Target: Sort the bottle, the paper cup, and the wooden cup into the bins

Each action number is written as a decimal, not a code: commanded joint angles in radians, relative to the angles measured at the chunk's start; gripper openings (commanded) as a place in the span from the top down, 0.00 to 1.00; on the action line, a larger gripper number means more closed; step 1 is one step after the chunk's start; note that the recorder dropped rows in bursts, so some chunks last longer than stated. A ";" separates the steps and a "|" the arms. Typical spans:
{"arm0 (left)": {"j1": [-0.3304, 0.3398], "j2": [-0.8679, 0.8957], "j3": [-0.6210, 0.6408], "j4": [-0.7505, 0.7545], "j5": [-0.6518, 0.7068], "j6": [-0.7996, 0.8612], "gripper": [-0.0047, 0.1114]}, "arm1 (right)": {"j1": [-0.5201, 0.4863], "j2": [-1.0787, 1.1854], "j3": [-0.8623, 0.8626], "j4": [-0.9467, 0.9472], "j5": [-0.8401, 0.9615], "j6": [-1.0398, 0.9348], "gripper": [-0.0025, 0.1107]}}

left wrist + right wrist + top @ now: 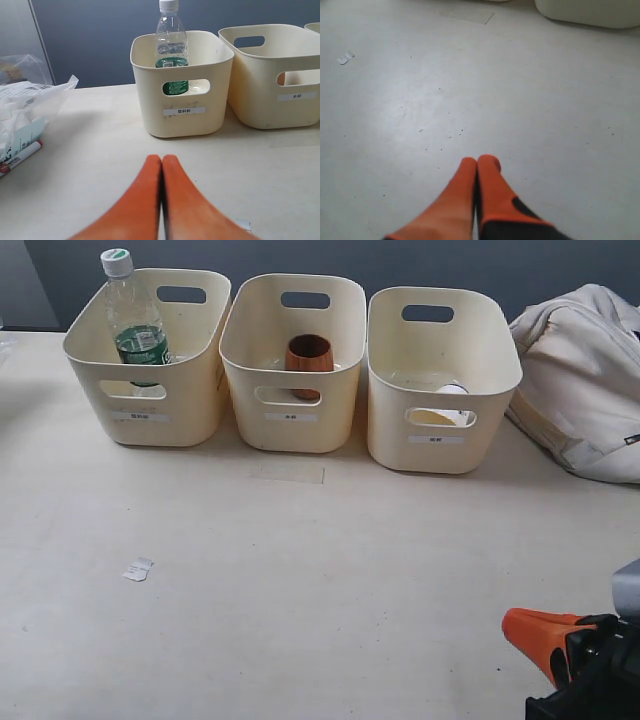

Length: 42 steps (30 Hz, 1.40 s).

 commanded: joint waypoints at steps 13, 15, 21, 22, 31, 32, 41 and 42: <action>-0.001 -0.004 -0.002 0.000 -0.005 -0.004 0.96 | -0.037 -0.080 0.004 0.000 0.002 -0.008 0.97; -0.001 -0.004 -0.002 0.000 -0.005 -0.004 0.96 | -0.117 -0.127 0.004 0.000 -0.035 -0.008 0.97; -0.001 -0.004 -0.002 0.000 -0.005 -0.004 0.96 | -0.501 -0.297 0.004 0.000 -0.085 -0.008 0.97; -0.001 -0.004 -0.002 0.000 -0.005 -0.004 0.96 | -0.561 -0.333 0.004 0.000 -0.079 -0.008 0.97; -0.001 -0.004 -0.002 0.000 -0.005 -0.004 0.96 | -0.709 -0.592 0.004 -0.122 0.117 -0.035 0.97; -0.001 -0.004 -0.002 0.000 -0.005 -0.004 0.96 | -0.701 -0.613 0.004 -0.128 0.137 -0.037 0.97; -0.001 -0.004 -0.002 0.000 -0.005 -0.004 0.96 | -0.680 -0.676 0.004 -0.141 0.245 -0.037 0.97; -0.001 -0.004 -0.002 0.000 -0.005 -0.004 0.96 | -0.680 -0.676 0.004 -0.141 0.245 -0.037 0.97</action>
